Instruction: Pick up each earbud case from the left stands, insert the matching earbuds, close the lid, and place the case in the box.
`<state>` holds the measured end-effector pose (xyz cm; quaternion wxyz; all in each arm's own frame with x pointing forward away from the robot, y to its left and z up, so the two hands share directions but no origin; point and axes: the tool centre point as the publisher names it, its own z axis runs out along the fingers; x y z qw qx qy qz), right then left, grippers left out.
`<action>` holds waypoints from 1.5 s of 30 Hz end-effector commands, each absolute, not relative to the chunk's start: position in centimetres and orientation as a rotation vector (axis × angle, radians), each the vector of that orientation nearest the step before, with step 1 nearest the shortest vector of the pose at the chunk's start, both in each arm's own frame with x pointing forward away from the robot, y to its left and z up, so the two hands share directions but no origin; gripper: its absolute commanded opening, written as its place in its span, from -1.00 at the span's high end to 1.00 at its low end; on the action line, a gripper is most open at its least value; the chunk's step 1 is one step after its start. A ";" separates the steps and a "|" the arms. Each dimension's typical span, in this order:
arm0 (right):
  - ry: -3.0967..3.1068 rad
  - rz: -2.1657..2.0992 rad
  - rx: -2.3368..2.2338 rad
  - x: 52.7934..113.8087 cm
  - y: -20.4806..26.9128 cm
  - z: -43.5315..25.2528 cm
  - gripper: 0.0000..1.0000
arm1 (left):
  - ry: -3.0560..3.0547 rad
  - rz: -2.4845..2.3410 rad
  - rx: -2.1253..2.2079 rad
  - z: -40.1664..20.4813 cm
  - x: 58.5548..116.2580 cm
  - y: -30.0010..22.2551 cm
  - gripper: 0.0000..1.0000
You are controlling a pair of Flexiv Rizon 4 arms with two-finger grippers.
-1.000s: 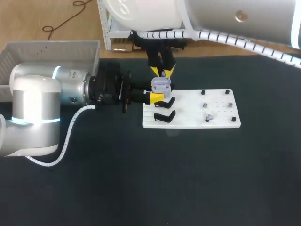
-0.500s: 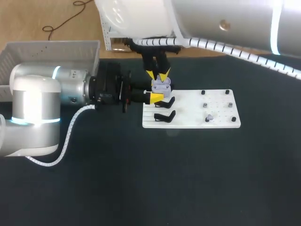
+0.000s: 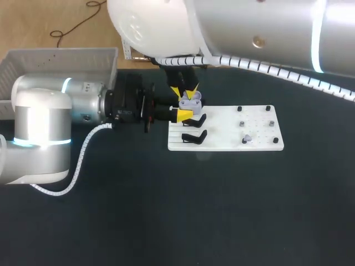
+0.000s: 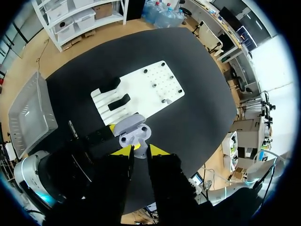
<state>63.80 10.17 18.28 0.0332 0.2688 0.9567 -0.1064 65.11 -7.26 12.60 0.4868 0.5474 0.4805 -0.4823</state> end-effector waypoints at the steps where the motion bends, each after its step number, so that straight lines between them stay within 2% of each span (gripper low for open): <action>1: 2.933 -0.313 0.825 63.7 9.7 17.9 1.00 | 1.168 -1.168 1.328 12.5 65.0 -7.2 1.00; 35: 2.984 -0.335 0.837 64.7 8.8 16.1 1.00 | 1.168 -1.168 1.328 12.5 65.0 -7.2 1.00; 36: 2.992 -0.322 0.839 64.7 8.8 16.1 0.35 | 1.168 -1.168 1.328 12.5 65.0 -7.2 1.00; 37: 2.991 -0.320 0.840 64.7 8.8 16.1 -0.94 | 1.168 -1.168 1.328 12.5 65.0 -7.2 1.00; 38: 2.992 -0.318 0.840 64.7 8.8 16.1 -1.00 | 1.168 -1.168 1.328 12.5 65.0 -7.2 1.00; 45: 3.035 -0.164 0.806 63.1 8.5 18.3 -1.00 | 1.168 -1.168 1.328 12.5 65.0 -7.2 1.00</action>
